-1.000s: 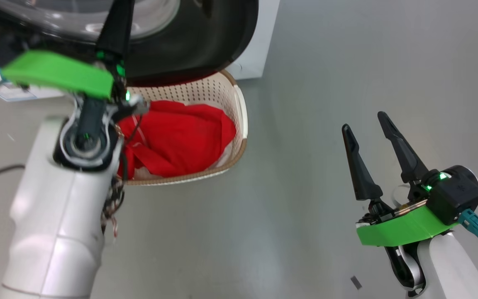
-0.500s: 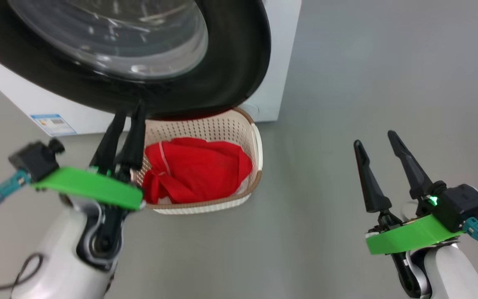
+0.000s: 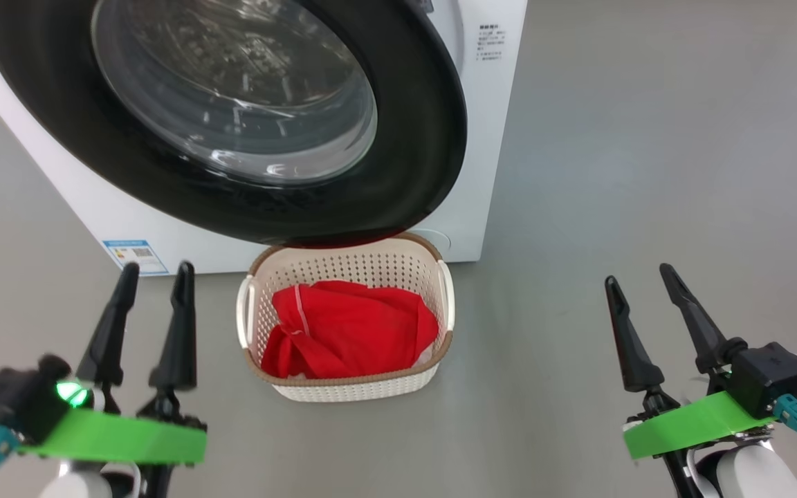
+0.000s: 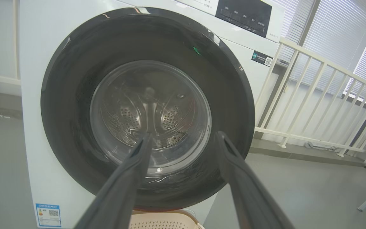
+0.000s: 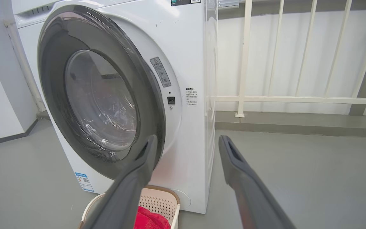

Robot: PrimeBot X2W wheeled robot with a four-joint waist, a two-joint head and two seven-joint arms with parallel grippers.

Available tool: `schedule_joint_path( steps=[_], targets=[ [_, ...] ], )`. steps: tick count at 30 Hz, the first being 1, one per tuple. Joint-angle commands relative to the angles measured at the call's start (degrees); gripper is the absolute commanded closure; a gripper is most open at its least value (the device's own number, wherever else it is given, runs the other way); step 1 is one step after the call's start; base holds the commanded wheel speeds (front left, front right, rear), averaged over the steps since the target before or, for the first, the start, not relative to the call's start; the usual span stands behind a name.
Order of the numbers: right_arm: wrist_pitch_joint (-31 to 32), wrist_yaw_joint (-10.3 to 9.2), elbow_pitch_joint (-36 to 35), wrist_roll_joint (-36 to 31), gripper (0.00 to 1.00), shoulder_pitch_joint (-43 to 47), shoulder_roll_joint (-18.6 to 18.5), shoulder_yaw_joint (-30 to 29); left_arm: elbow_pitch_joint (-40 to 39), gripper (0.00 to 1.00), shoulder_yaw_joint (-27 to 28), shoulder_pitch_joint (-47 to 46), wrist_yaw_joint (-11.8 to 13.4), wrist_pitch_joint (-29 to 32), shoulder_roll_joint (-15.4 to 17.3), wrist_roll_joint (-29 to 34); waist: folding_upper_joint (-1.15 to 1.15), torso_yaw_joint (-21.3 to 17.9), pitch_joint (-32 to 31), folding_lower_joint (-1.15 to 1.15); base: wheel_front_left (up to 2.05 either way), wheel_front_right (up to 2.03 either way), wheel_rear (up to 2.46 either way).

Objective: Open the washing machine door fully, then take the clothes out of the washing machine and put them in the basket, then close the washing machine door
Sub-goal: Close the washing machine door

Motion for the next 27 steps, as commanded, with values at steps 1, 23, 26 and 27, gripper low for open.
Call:
schedule_joint_path(
  steps=[1, 23, 26, 27],
  targets=[
    [-0.37, 0.34, -1.31, -0.76, 0.0, -0.31, -0.11, 0.94, -1.95, 0.0, 2.32, -0.45, -0.7, -0.5, 1.05, 1.26, 0.0, 0.45, -0.77, 0.0, 0.0, 0.0, 0.0],
    [-0.37, 0.34, -3.67, -0.98, 0.0, 6.6, -0.11, -4.13, -8.7, 0.0, 9.3, 15.23, -2.0, -0.51, -5.9, 22.57, 0.0, 1.02, -5.76, 0.0, 0.0, 0.0, 0.0],
    [-0.37, 0.34, -3.63, -0.89, 0.0, 7.1, -0.11, -3.83, -8.1, 0.0, 9.58, 16.18, -2.07, -0.51, -6.18, 23.38, 0.0, 1.04, -6.01, 0.0, 0.0, 0.0, 0.0],
    [-0.37, 0.34, -3.67, -0.88, 0.0, 7.24, -0.11, -3.65, -7.93, 0.0, 9.71, 16.33, -2.11, -0.51, -6.31, 23.36, 0.0, 1.02, -6.06, 0.0, 0.0, 0.0, 0.0]
  ],
)
